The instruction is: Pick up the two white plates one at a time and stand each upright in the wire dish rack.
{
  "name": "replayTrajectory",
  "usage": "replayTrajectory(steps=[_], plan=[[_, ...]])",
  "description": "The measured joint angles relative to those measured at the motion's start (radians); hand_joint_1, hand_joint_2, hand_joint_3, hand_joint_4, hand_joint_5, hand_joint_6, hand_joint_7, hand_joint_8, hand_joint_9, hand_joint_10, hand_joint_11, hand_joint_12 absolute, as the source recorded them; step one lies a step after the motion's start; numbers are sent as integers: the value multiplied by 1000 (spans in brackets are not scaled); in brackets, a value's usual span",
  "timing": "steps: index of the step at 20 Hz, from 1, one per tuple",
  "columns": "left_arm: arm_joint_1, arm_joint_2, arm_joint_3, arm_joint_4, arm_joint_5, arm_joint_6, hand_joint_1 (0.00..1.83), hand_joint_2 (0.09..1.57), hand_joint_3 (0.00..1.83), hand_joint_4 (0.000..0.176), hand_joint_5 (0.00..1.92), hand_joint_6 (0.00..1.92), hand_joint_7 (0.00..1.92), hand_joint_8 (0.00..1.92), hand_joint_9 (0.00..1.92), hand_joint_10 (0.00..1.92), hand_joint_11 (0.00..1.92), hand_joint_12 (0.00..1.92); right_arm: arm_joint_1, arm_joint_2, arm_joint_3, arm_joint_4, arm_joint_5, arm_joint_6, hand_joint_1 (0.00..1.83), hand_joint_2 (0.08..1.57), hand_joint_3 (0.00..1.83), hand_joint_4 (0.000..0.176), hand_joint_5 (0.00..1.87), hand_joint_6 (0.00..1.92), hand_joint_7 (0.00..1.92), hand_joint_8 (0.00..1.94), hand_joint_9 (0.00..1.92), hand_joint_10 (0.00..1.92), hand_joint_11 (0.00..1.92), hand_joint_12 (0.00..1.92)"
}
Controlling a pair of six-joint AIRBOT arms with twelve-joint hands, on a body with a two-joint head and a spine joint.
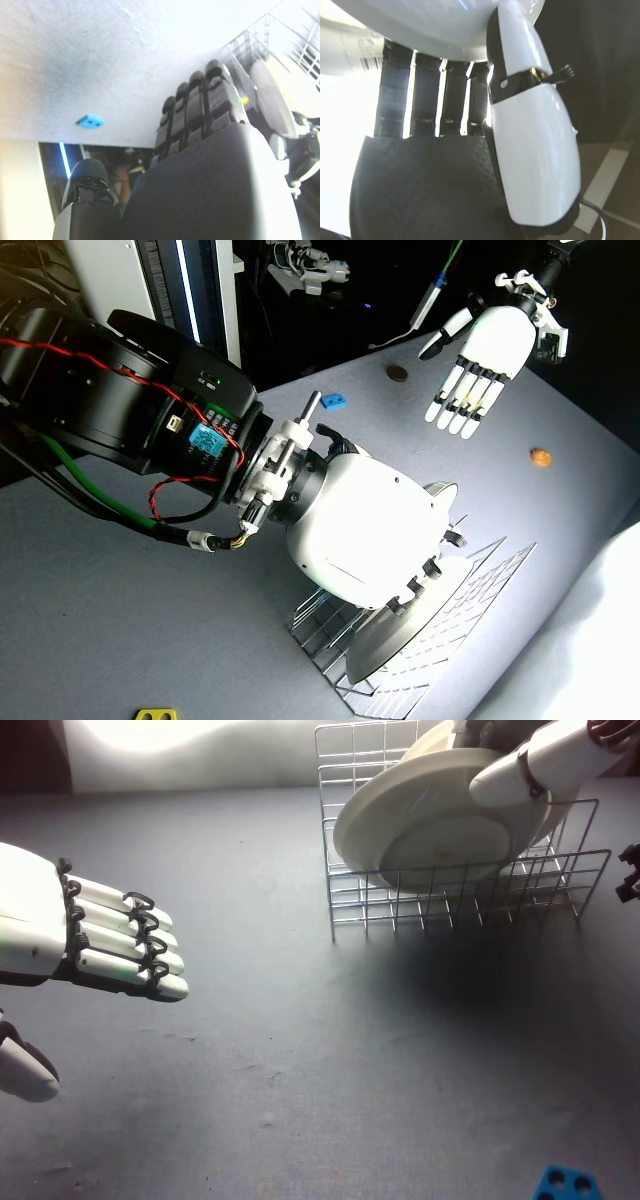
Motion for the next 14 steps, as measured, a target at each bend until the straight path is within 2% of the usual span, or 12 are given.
replayTrajectory(steps=[1, 2, 3, 9, 10, 11, 12, 13, 14], plan=[[0, 0, 0, 0, 0, 0, 0, 1161, 2, 0, 33, 1, 52, 3, 48, 6, 9, 78, -6, -2, 1, 0, 3, 0, 1219, 1131, 1, 1, 892, 1117, 1014, 968, 1042, 639, 806, 1250], [0, 0, 0, 0, 0, 0, 0, 1161, 2, 0, 33, 1, 52, 3, 48, 6, 9, 78, -6, -3, 1, -1, 5, 0, 1219, 1131, 1, 1, 892, 1117, 1014, 968, 1042, 639, 806, 1250], [0, 0, -6, 2, 4, 0, 0, 1158, 1, 0, 58, 1, 75, 4, 61, 3, 1, 123, -9, -7, 2, -6, 6, -1, 1211, 1135, 1, 12, 893, 1128, 1004, 975, 1085, 507, 804, 1249], [0, -1, -7, 0, 1, 0, 0, 1158, 0, 0, 47, 0, 67, 1, 51, 3, 7, 86, -19, -18, 3, -14, 16, -2, 1211, 1136, 2, 9, 883, 1131, 1006, 977, 1088, 405, 761, 1262], [0, -1, -7, 0, 1, 0, 0, 1158, 0, 0, 46, 0, 67, 1, 52, 3, 7, 88, -24, -20, 3, -14, 21, -2, 1338, 1126, 0, 0, 864, 1134, 1010, 945, 941, 1009, 739, 1292], [0, -1, -7, 0, 1, 0, 0, 1158, 0, 0, 36, 0, 51, 0, 36, 0, 1, 85, -24, -19, 3, -14, 21, -2, 1232, 1147, 0, 0, 847, 1162, 989, 1011, 886, 819, 690, 1321], [0, -1, -7, 0, 1, 0, 0, 1158, 0, 0, 36, 0, 51, 0, 36, 0, 1, 85, -29, -19, 3, -14, 24, -2, 1232, 1147, 0, 0, 847, 1162, 989, 1011, 886, 819, 690, 1321], [3, -1, -7, -1, 2, 0, 0, 1160, 1, 0, 31, 1, 53, 1, 39, 1, 1, 82, -31, -19, 3, -14, 25, -2, 1192, 1189, 3, 0, 736, 1302, 941, 1110, 863, 654, 598, 1375], [3, -1, -7, 0, 2, 0, 0, 1159, 0, 0, 38, 3, 63, 5, 52, 6, 8, 88, -31, -19, 3, -14, 26, -2, 1186, 1203, 2, 0, 703, 1342, 923, 1144, 849, 646, 564, 1404]])
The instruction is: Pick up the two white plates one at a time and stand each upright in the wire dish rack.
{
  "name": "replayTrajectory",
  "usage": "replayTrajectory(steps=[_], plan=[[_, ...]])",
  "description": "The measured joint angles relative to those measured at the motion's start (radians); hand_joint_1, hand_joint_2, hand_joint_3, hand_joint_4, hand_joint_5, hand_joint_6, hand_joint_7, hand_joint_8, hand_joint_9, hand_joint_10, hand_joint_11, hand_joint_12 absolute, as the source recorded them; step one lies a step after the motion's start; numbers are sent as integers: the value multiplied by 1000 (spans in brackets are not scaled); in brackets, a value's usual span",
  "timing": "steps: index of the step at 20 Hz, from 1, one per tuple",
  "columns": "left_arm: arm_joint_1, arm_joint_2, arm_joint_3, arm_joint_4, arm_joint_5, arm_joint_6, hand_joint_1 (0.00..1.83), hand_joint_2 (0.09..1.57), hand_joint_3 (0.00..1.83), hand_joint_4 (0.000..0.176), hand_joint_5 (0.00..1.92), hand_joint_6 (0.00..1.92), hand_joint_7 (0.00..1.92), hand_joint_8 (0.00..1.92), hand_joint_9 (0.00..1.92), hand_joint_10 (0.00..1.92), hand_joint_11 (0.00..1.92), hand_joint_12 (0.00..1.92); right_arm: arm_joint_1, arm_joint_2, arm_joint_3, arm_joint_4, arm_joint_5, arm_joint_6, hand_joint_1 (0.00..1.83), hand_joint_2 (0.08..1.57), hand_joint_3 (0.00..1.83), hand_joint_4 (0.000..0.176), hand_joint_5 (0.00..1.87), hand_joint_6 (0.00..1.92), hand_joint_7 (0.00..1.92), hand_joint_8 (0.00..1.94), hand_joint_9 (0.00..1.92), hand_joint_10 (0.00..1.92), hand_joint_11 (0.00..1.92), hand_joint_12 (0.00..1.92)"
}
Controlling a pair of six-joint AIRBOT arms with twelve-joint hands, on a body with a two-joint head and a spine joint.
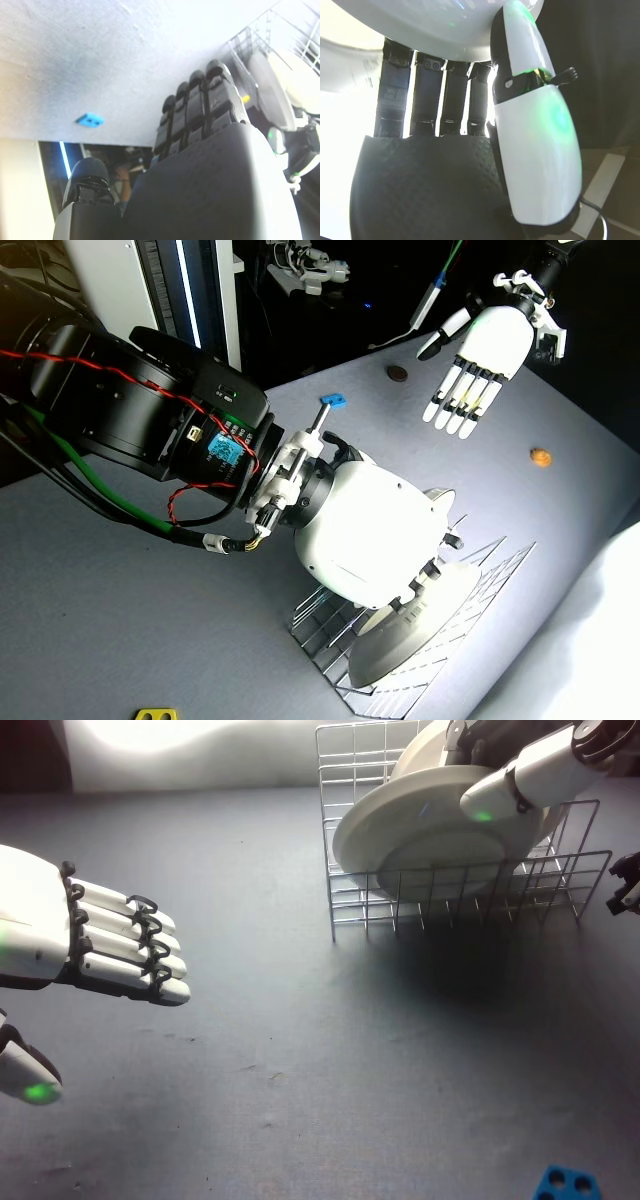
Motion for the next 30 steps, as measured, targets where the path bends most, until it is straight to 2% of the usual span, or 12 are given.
replayTrajectory(steps=[5, 6, 7, 8, 10, 12, 16, 23, 30], plan=[[1, 0, -3, -1, 0, 0, 0, 1159, 0, 0, 27, 3, 42, 5, 35, 5, 3, 66, -4, -1, 0, 0, 0, 0, 1177, 1225, 0, 0, 653, 1401, 890, 1206, 743, 732, 457, 1455], [1, 0, -5, 0, 0, 1, 0, 1161, 1, 0, 33, 5, 53, 8, 43, 8, 4, 68, -4, -1, 0, 0, 0, 0, 1119, 1217, 0, 0, 747, 1310, 797, 797, 729, 720, 438, 1437], [1, 0, -5, -1, -1, 0, 0, 1161, 1, 0, 48, 1, 66, 5, 56, 2, 0, 109, -4, -1, 0, 0, 0, 0, 1148, 1144, 0, 0, 637, 826, 802, 603, 717, 699, 409, 1431], [1, 0, -5, 0, 0, 0, 0, 1160, 0, 0, 55, 2, 65, 2, 52, 0, 0, 116, -4, -1, 0, 2, 0, 2, 1149, 1118, 0, 0, 671, 583, 838, 468, 722, 668, 408, 1407], [1, 0, -5, -1, 0, 0, 0, 1160, 0, 0, 38, 2, 54, 3, 38, 2, 0, 73, 0, -1, 0, 4, 9, 3, 1133, 1105, 0, 0, 721, 368, 875, 292, 707, 623, 378, 1414], [1, 0, -5, 0, 0, 0, 0, 1160, 0, 0, 51, 8, 69, 9, 54, 9, 15, 75, 9, -1, 0, 4, 13, 3, 1119, 1096, 0, 0, 771, 259, 909, 186, 710, 588, 364, 1413], [1, 0, -5, 0, 0, 0, 0, 1161, 1, 0, 50, 4, 66, 4, 55, 6, 1, 89, 11, -1, -1, 4, 17, 3, 1106, 1088, 0, 0, 771, 199, 901, 124, 693, 568, 338, 1409], [1, 0, -5, -1, 0, 0, 0, 1161, 0, 0, 33, 2, 48, 3, 35, 3, 1, 74, 47, 2, -5, 4, 27, 3, 1106, 1087, 0, 0, 650, 136, 819, 64, 595, 577, 211, 1461], [2, 0, -5, -31, -20, 32, 0, 1165, 2, 0, 33, 4, 50, 4, 36, 5, 4, 56, 99, 19, -30, 1, 29, 3, 1068, 1089, 0, 0, 667, 164, 814, 50, 553, 621, 189, 1466]])
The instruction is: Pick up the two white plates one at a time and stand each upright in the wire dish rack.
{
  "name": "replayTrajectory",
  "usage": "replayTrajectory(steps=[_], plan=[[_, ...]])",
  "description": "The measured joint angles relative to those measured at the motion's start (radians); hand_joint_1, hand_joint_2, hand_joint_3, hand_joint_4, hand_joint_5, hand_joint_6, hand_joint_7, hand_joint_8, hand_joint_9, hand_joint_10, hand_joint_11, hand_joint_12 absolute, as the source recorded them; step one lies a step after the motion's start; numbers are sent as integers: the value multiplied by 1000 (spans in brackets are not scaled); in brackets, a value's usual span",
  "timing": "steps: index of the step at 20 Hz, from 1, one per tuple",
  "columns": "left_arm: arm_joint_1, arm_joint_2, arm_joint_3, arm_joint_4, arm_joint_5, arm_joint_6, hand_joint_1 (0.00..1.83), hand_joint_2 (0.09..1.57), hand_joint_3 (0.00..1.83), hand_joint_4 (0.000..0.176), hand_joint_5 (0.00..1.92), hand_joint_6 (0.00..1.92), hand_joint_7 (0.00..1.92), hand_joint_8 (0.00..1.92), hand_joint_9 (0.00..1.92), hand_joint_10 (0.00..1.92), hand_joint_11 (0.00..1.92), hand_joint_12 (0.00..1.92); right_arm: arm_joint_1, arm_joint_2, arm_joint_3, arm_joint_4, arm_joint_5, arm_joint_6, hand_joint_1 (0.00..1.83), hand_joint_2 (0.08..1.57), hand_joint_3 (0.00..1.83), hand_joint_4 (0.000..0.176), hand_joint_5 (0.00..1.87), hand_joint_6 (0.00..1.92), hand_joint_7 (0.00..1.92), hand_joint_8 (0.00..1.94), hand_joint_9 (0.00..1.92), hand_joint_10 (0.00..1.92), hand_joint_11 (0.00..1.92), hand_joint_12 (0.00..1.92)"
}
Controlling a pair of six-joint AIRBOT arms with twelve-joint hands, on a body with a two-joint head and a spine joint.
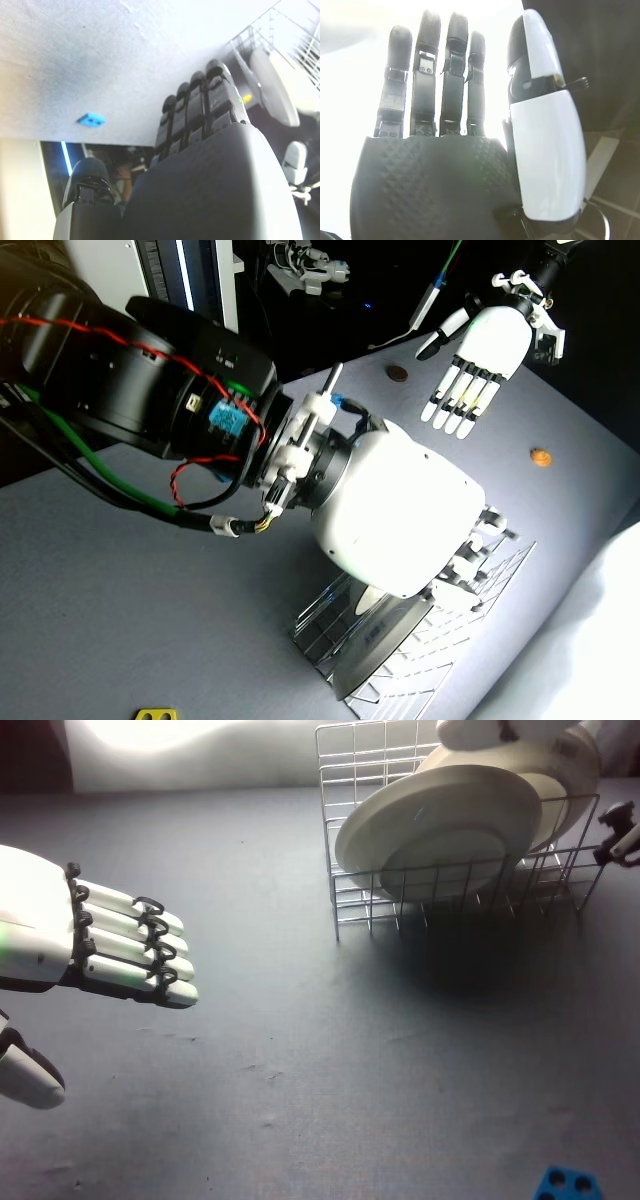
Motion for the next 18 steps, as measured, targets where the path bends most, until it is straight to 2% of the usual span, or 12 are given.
replayTrajectory(steps=[6, 8, 10, 11, 14, 18], plan=[[10, 1, -4, -15, -22, 30, 0, 1159, 0, 0, 45, 8, 65, 7, 54, 8, 16, 81, 12, 23, -35, -168, 38, 0, 1021, 1086, 0, 0, 678, 172, 831, 53, 572, 629, 188, 1460], [11, 1, -4, -23, -24, 47, 0, 1158, 0, 0, 57, 1, 75, 3, 66, 3, 2, 129, 31, 34, -48, -179, 56, -6, 1030, 1089, 0, 0, 667, 167, 818, 47, 559, 627, 182, 1460], [11, 1, -8, -31, -29, 58, 0, 1158, 0, 0, 71, 3, 95, 3, 82, 3, 0, 172, 50, 45, -48, -204, 82, -34, 1007, 1095, 3, 0, 657, 164, 818, 46, 560, 630, 193, 1462], [11, 1, -10, -42, -37, 71, 0, 1157, 0, 0, 68, 0, 91, 1, 76, 1, 0, 162, 49, 55, -47, -262, 114, -58, 1001, 1095, 2, 0, 662, 167, 824, 48, 562, 633, 195, 1462], [23, 14, -31, -84, -47, 101, 0, 1159, 0, 0, 62, 0, 102, 1, 85, 1, 0, 170, 32, 87, -47, -361, 138, -89, 1005, 1099, 0, 0, 648, 174, 817, 44, 543, 652, 172, 1469], [33, 28, -56, -76, -69, 126, 0, 1160, 1, 0, 138, 6, 195, 10, 168, 11, 0, 306, -13, 135, -52, -443, 166, -133, 995, 1097, 0, 0, 691, 196, 854, 56, 586, 646, 211, 1438]])
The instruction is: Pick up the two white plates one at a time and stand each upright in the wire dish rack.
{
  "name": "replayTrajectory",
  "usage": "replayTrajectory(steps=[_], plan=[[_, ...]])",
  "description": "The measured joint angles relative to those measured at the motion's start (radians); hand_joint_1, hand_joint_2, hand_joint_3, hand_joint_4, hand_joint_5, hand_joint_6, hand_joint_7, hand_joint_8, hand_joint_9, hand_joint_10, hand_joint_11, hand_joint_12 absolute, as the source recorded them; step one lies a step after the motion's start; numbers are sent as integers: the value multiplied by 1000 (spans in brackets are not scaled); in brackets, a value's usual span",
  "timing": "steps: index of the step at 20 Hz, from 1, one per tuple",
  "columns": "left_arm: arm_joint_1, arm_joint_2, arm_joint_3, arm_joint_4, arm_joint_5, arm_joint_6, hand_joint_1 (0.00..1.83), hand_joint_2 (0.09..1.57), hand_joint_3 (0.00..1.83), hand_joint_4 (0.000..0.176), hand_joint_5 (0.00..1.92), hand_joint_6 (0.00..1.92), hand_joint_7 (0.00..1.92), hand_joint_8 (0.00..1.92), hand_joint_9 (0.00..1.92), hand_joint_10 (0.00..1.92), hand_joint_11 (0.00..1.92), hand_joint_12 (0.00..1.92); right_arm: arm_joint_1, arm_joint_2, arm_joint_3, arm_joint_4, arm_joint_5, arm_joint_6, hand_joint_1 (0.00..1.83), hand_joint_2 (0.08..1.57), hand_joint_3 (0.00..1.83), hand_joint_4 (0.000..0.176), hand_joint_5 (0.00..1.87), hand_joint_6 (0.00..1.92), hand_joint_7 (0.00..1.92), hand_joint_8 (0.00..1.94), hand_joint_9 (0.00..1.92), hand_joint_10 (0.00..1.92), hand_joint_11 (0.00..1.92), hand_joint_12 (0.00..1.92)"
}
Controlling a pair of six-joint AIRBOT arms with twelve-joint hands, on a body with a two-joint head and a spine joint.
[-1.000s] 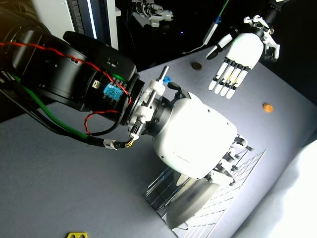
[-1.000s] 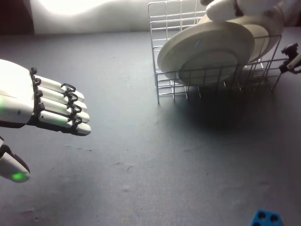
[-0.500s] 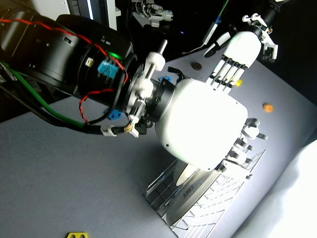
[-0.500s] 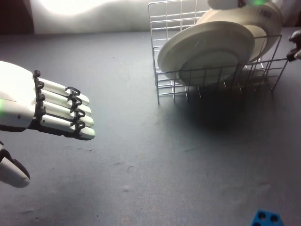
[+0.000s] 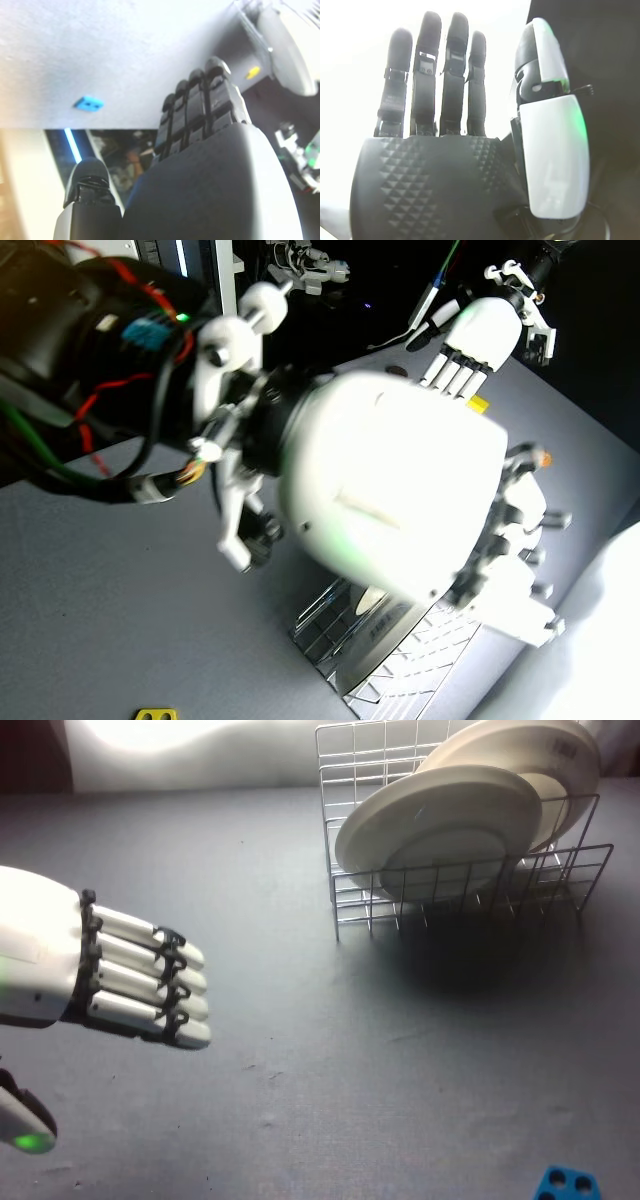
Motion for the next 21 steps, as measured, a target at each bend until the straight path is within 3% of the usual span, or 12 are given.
replayTrajectory(steps=[4, 8, 11, 13, 15, 17, 21], plan=[[2, 0, 10, -8, 3, 0, 0, 1185, 4, 0, 203, 6, 281, 8, 244, 9, 0, 425, -11, 55, -3, -47, 0, -16, 1039, 1073, 0, 0, 700, 206, 873, 64, 590, 652, 179, 1417], [11, 0, 8, -11, 11, 0, 0, 1194, 2, 0, 280, 7, 358, 9, 323, 12, 0, 560, -44, 114, -58, -92, 43, -20, 1029, 1050, 0, 0, 709, 242, 898, 89, 605, 694, 218, 1401], [24, 0, 11, -3, 6, 0, 0, 1216, 6, 0, 305, 7, 403, 12, 366, 14, 0, 606, -76, 129, -100, -66, 40, -31, 1011, 1059, 0, 0, 667, 393, 880, 143, 606, 701, 218, 1393], [24, 0, 16, -8, 8, 0, 0, 1234, 3, 0, 320, 0, 451, 2, 419, 2, 0, 743, -92, 136, -113, -3, 29, -35, 981, 1069, 3, 0, 659, 448, 869, 163, 610, 679, 229, 1372], [24, 0, 15, -6, 10, -1, 0, 1265, 3, 0, 363, 5, 504, 7, 471, 10, 32, 790, -98, 151, -127, 2, 15, -63, 989, 1058, 0, 0, 617, 613, 858, 222, 620, 677, 245, 1385], [24, 0, 14, -7, 10, -2, 0, 1293, 2, 0, 467, 14, 618, 15, 562, 21, 93, 792, -98, 177, -148, 1, 12, -64, 992, 1054, 0, 0, 532, 833, 760, 430, 597, 723, 252, 1376], [24, 0, 12, -8, 8, -16, 22, 1309, 1, 0, 583, 25, 760, 29, 697, 49, 169, 828, -99, 186, -171, 2, 16, -64, 1020, 1024, 0, 0, 540, 995, 686, 775, 654, 761, 349, 1307]])
